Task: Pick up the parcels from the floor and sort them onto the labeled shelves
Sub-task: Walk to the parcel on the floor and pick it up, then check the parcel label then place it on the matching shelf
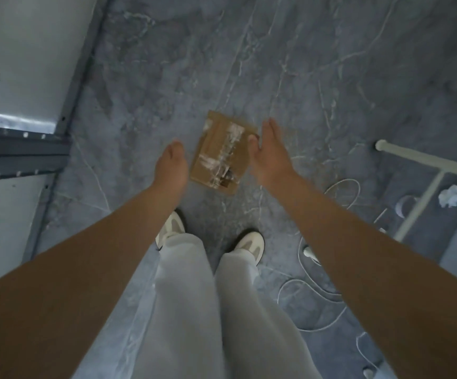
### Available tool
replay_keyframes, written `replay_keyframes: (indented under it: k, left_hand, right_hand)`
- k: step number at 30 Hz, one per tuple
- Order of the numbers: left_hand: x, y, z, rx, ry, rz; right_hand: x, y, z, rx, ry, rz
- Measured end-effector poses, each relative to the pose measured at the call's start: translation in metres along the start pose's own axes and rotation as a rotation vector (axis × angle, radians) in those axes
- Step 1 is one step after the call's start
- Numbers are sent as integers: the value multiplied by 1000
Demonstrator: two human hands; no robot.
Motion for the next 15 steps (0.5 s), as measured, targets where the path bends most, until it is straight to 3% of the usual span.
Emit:
replay_keyframes:
  k: [4, 10, 15]
  left_hand:
    - [-4, -32, 25, -51, 18, -43]
    - [-8, -49, 50, -135, 5, -98]
    - [-9, -47, 37, -121, 60, -148]
  right_hand:
    - [16, -2, 38, 10, -155, 78]
    - [9, -2, 73, 28, -623, 256]
    - [-17, 3, 69, 60, -726, 262]
Point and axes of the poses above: each hand's wrist, its own y-axis away from the middle knuckle, its own z-axis out of the palm, x = y × z, the point moved 6 cm from there along -y, towards the middle knuckle, and after that the axes turned 8 degrees about y, right-handed, at the moved point
